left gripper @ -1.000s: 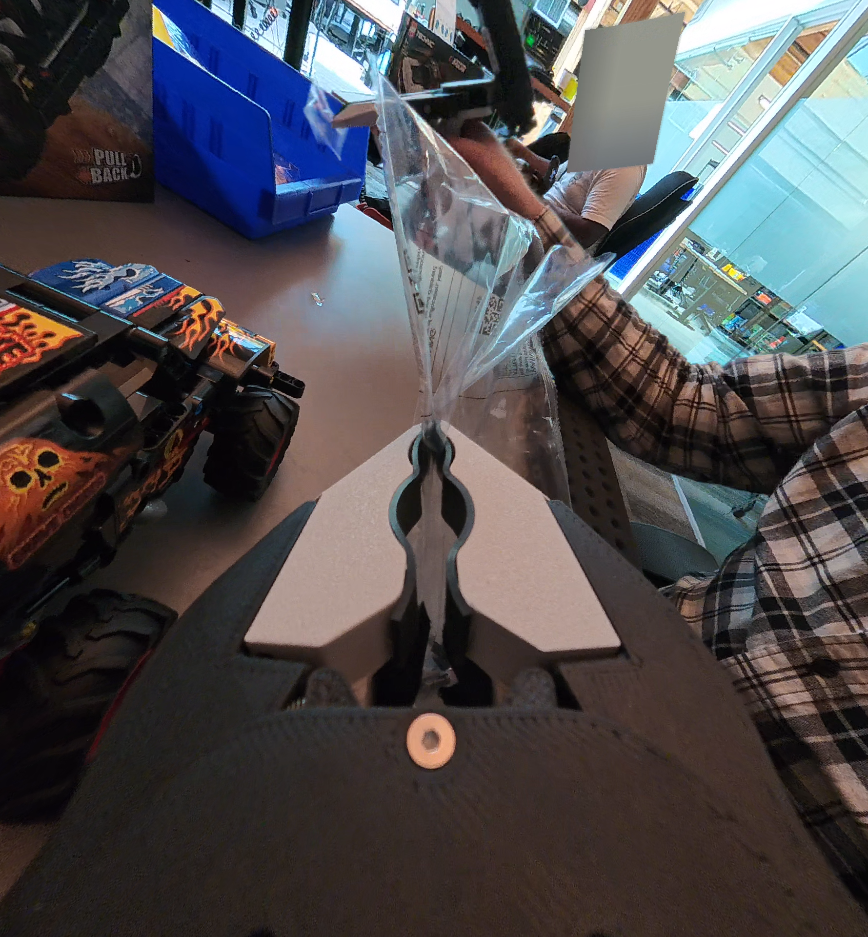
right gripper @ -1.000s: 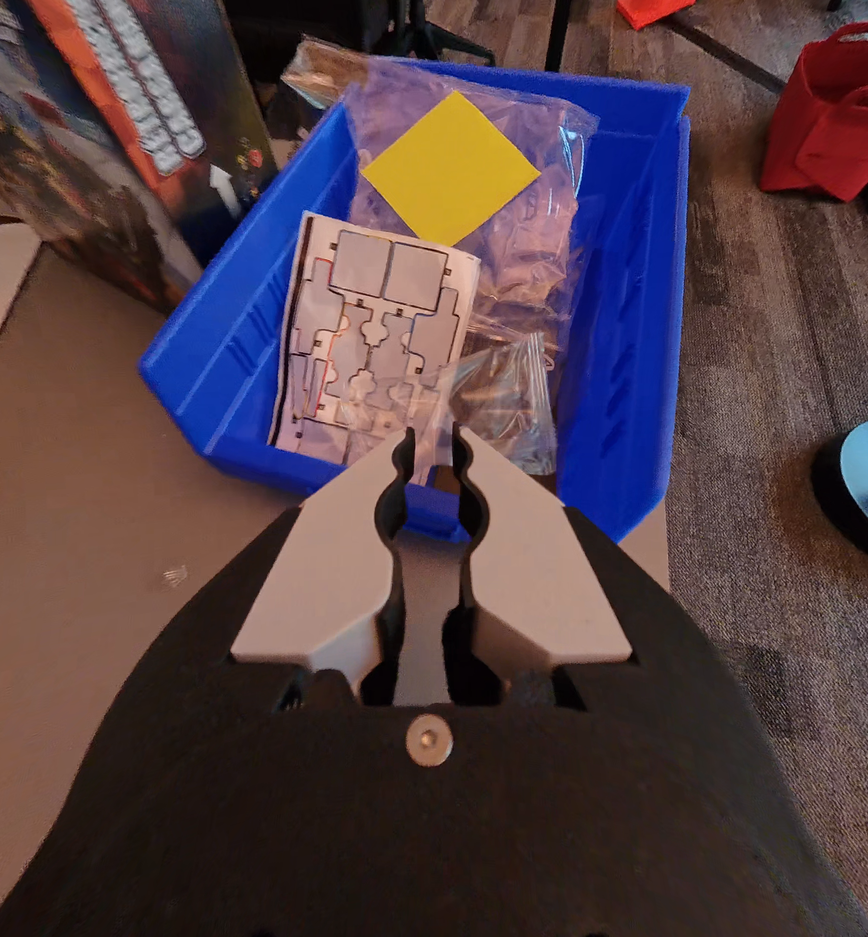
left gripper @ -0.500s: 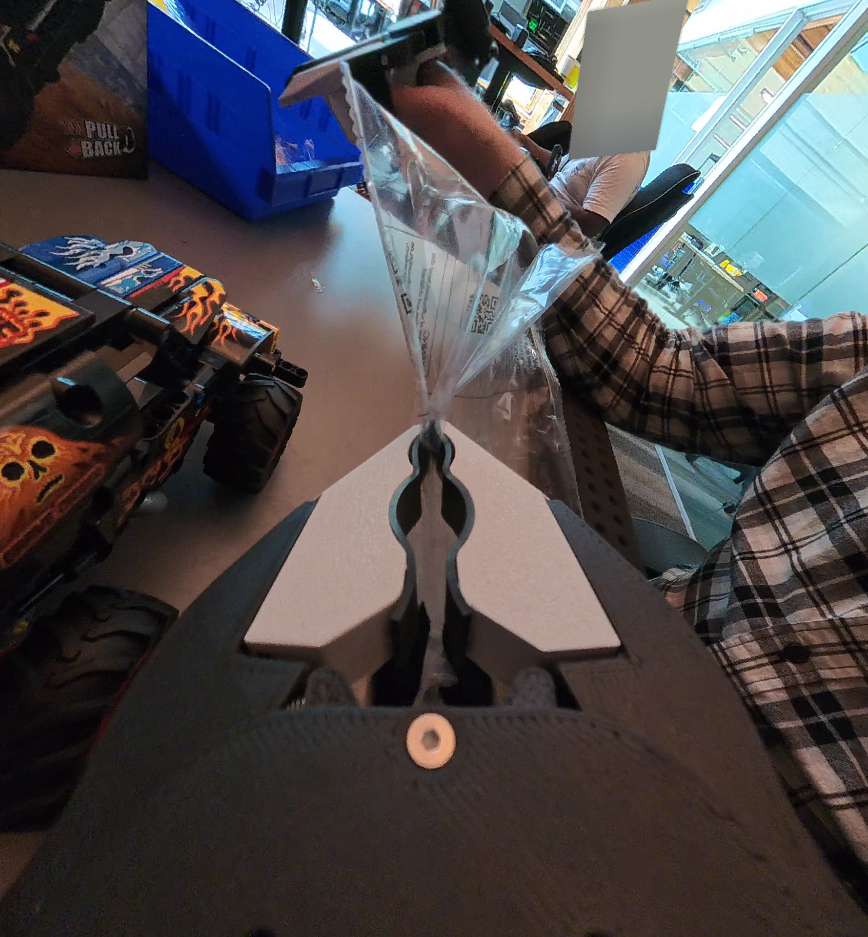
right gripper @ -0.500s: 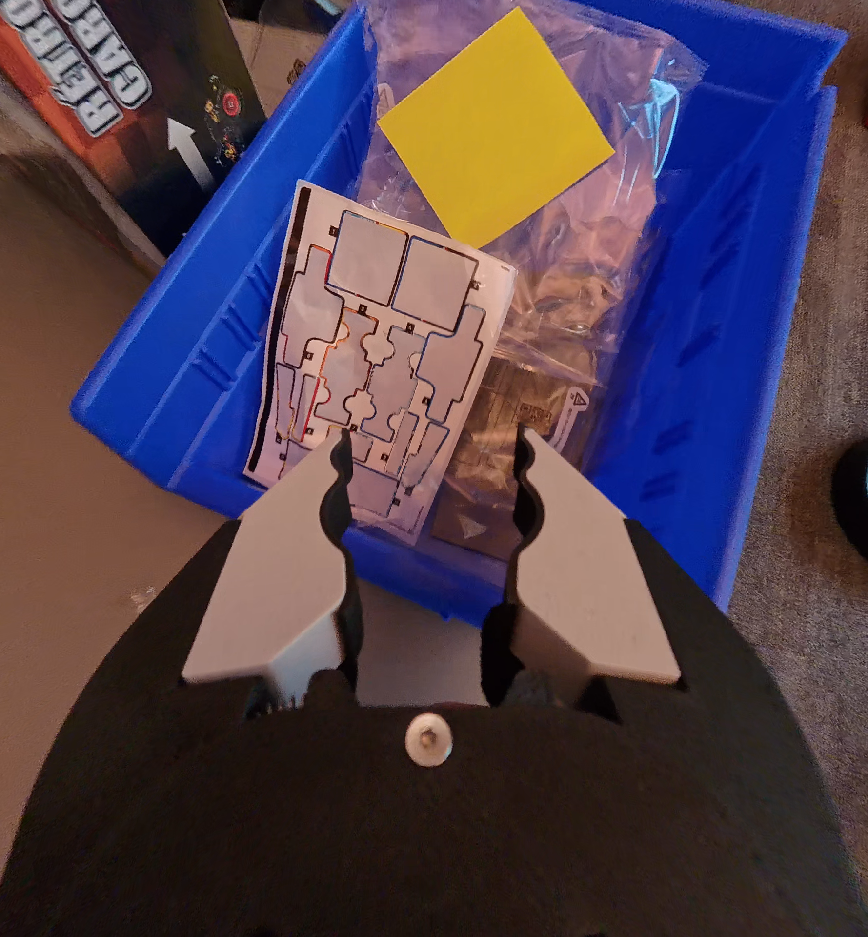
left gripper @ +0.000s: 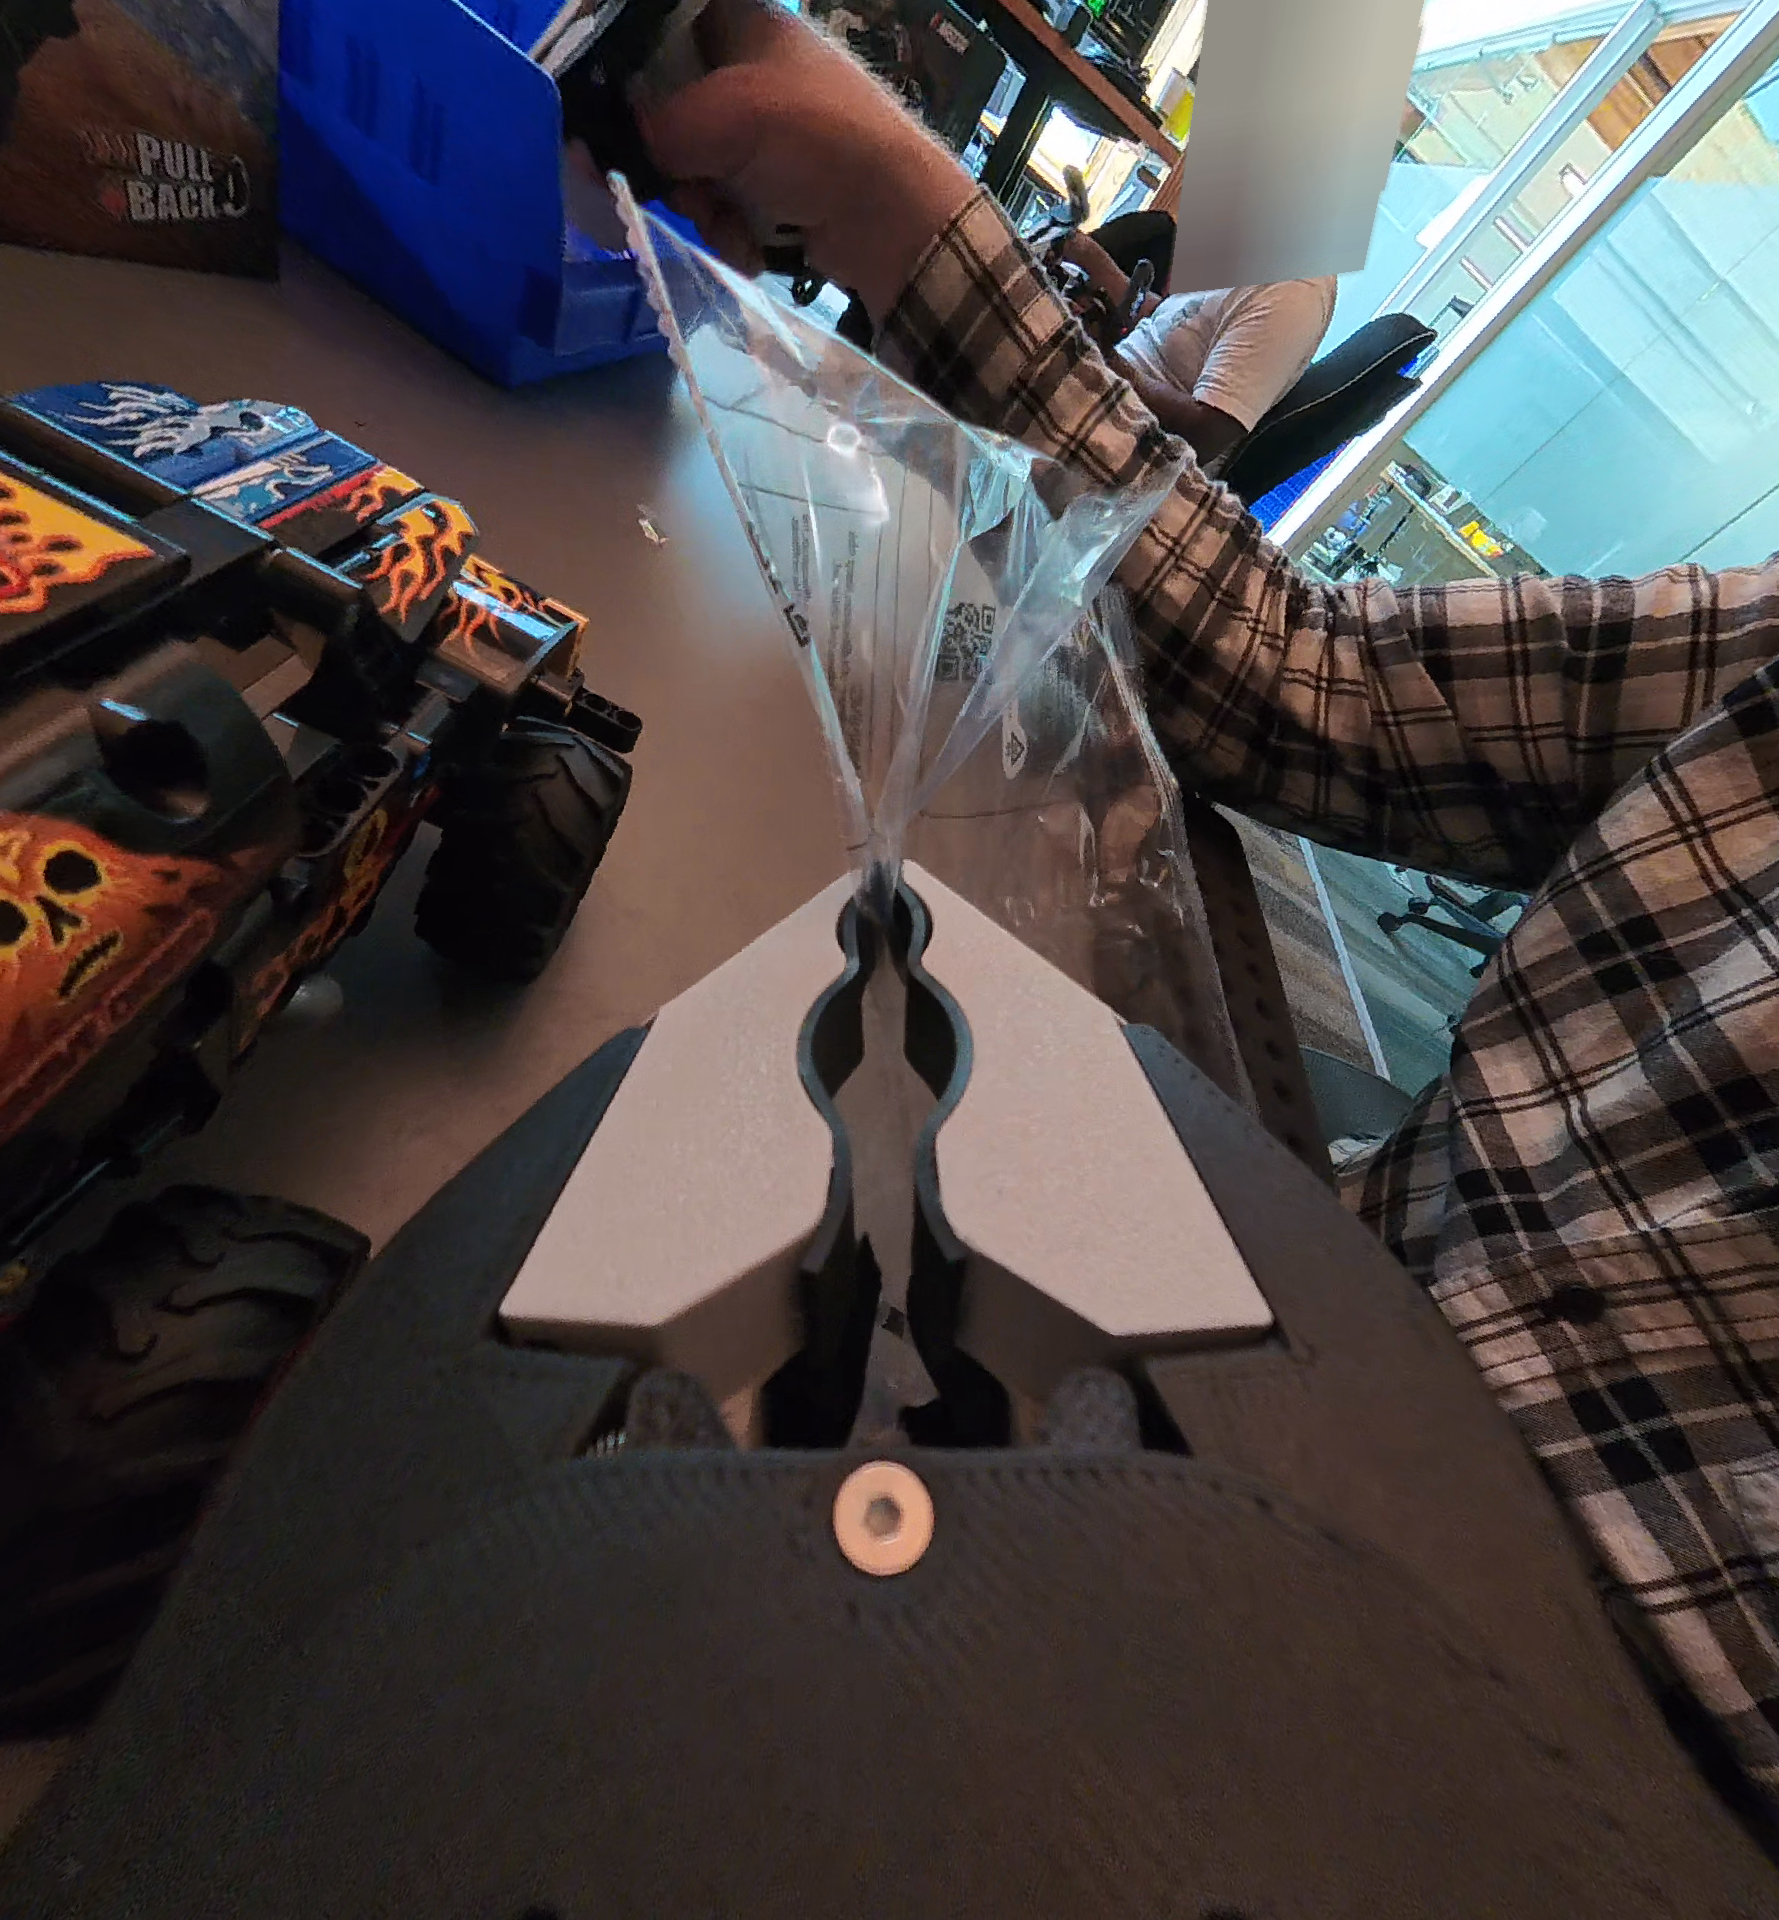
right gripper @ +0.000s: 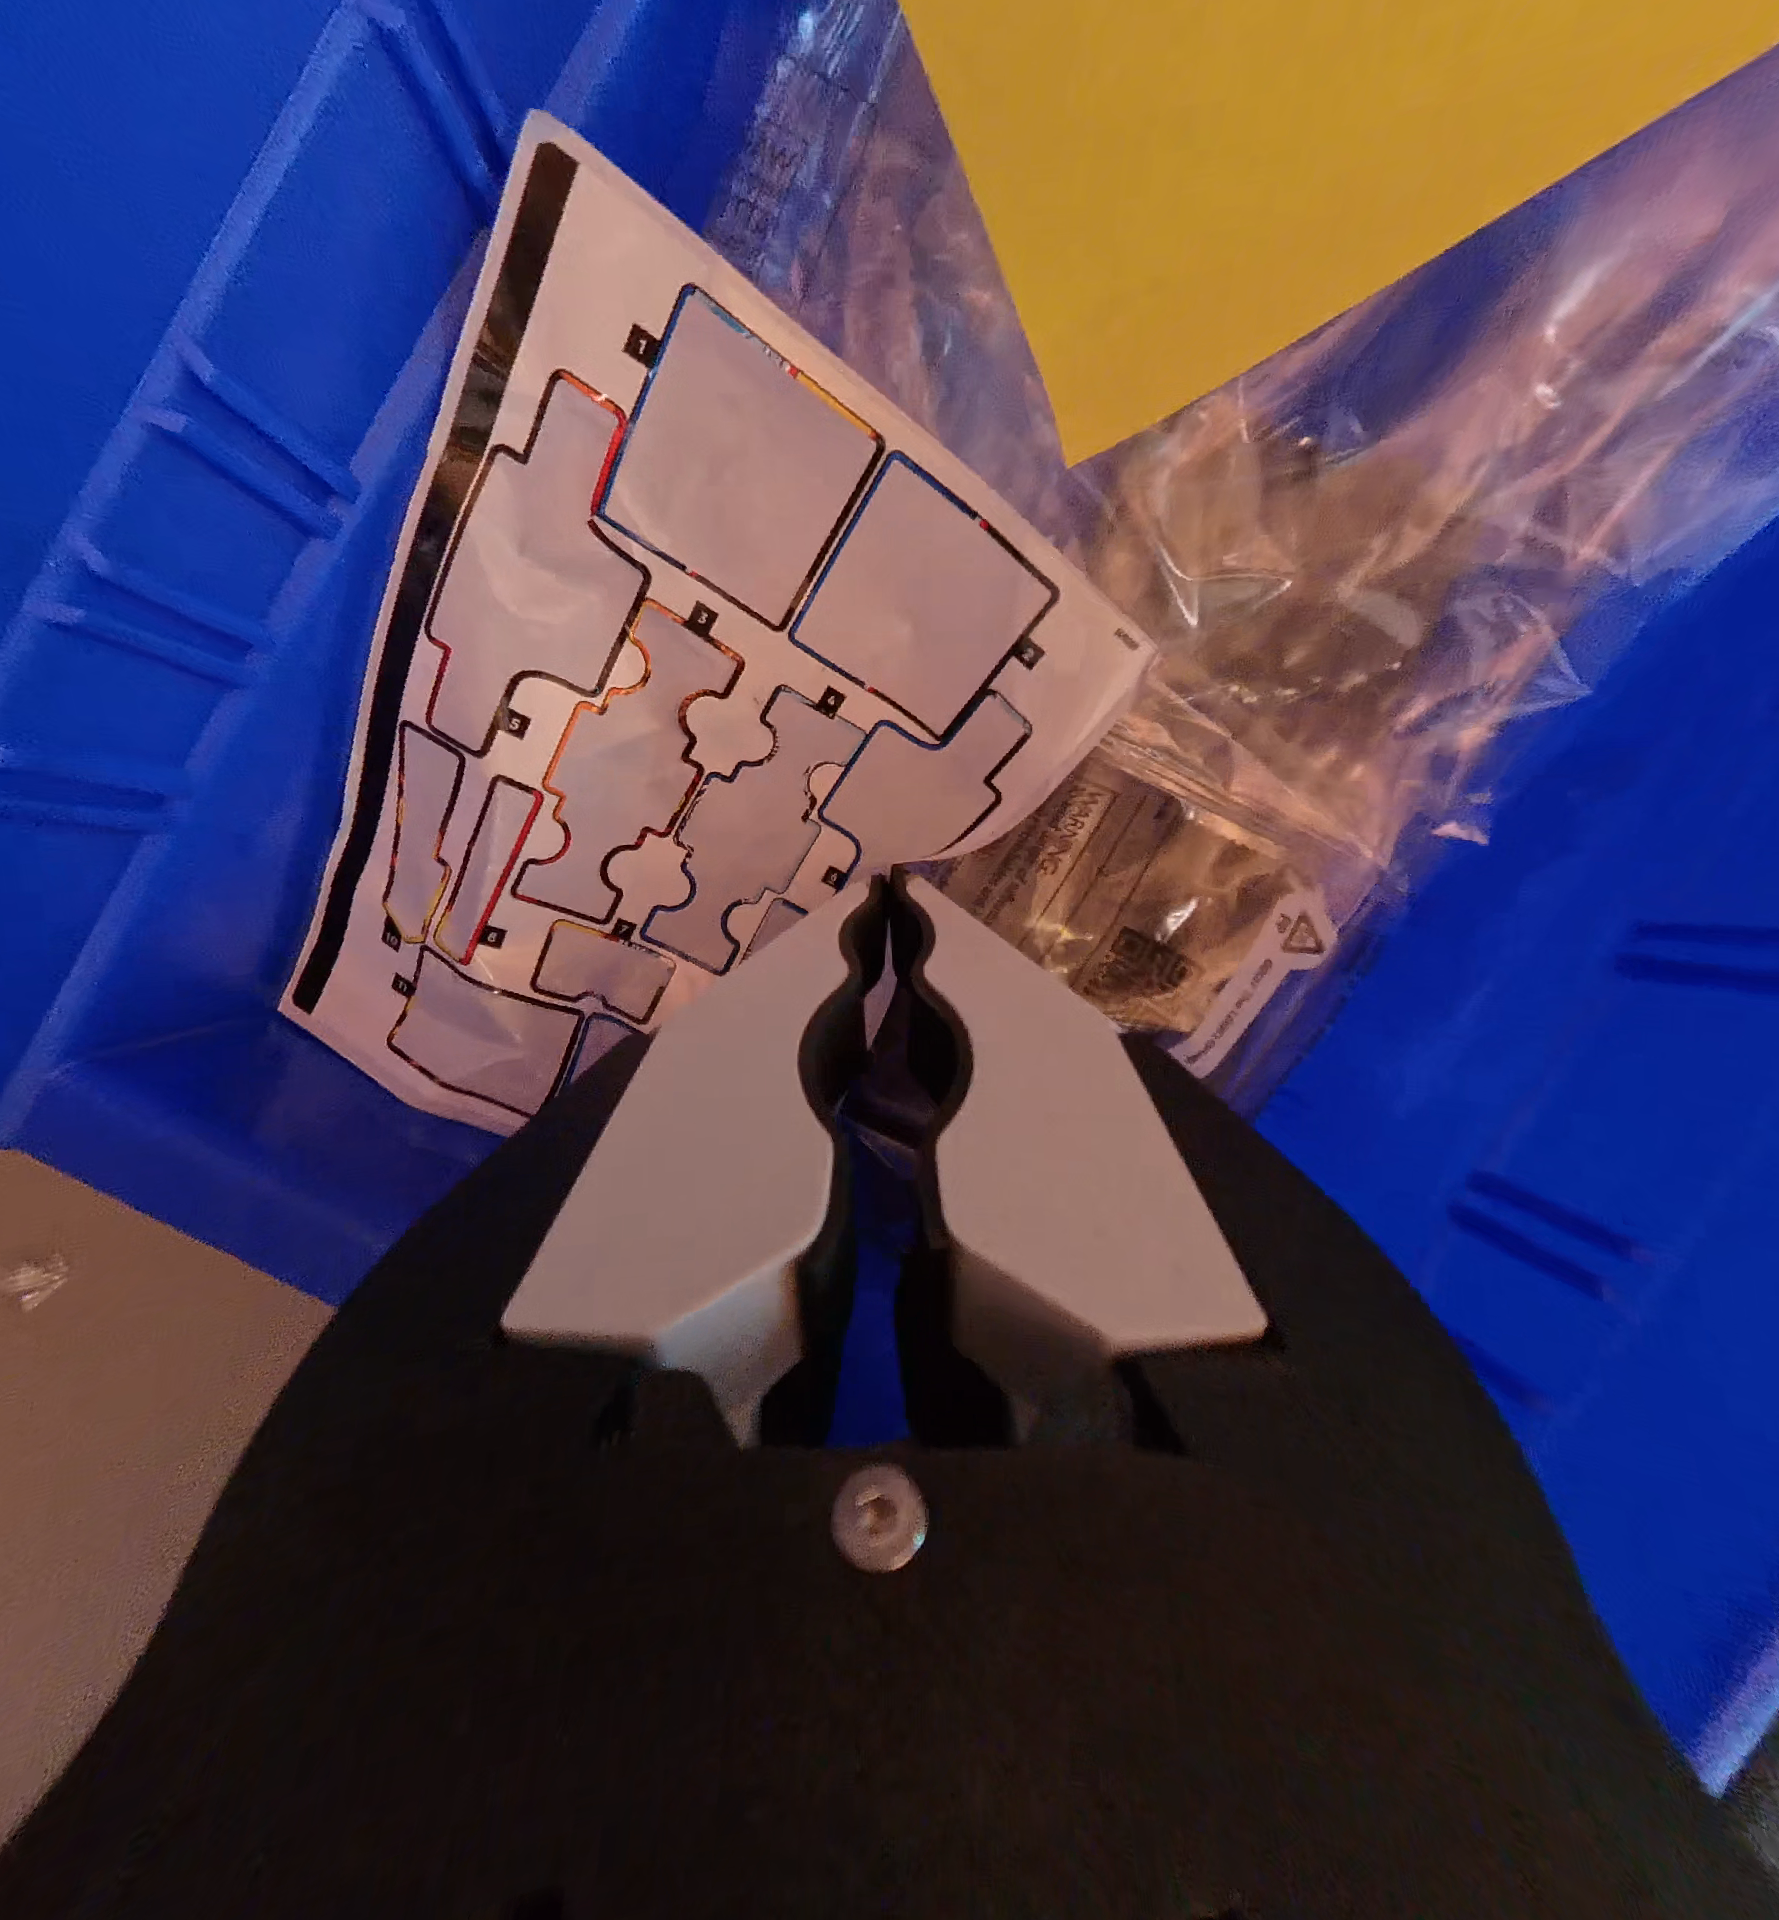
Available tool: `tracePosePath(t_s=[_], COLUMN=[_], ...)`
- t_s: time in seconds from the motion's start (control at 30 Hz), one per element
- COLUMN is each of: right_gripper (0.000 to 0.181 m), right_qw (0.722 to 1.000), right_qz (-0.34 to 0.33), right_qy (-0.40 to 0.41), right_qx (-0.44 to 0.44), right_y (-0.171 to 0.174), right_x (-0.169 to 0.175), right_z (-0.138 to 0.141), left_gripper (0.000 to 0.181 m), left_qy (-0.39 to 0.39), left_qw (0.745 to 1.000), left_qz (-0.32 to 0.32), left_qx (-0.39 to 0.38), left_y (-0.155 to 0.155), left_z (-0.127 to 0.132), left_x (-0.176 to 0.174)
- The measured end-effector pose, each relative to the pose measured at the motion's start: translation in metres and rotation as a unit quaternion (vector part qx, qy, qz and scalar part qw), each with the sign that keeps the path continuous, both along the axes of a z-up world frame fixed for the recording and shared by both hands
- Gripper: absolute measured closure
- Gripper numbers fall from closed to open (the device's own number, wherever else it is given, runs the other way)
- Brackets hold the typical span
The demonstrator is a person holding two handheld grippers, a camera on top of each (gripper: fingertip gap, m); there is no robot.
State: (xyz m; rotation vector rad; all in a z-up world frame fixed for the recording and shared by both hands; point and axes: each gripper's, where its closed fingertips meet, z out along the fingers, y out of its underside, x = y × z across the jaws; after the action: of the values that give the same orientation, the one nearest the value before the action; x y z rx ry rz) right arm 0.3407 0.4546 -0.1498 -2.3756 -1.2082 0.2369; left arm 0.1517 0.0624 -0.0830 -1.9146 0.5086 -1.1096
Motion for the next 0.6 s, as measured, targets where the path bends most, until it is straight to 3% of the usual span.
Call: tracePosePath(t_s=[0.27,0.43,0.6], right_gripper=[0.181,0.181,0.181], right_qw=[0.991,0.992,0.976], right_qz=[-0.019,-0.025,-0.079], right_qy=[0.123,0.1,0.105], right_qx=[0.057,0.079,0.171], right_y=[0.008,0.011,0.03], right_x=[0.001,0.01,0.031], right_z=[0.074,0.076,0.113], left_gripper=[0.181,0.181,0.181], left_qy=[0.0,0.002,0.003], left_qw=[1.0,1.0,1.0], left_qz=[0.002,-0.001,0.002], left_qx=[-0.003,-0.004,-0.002], left_y=[0.0,0.0,0.0], left_z=[-0.002,-0.003,-0.002], left_x=[-0.001,0.0,-0.002])
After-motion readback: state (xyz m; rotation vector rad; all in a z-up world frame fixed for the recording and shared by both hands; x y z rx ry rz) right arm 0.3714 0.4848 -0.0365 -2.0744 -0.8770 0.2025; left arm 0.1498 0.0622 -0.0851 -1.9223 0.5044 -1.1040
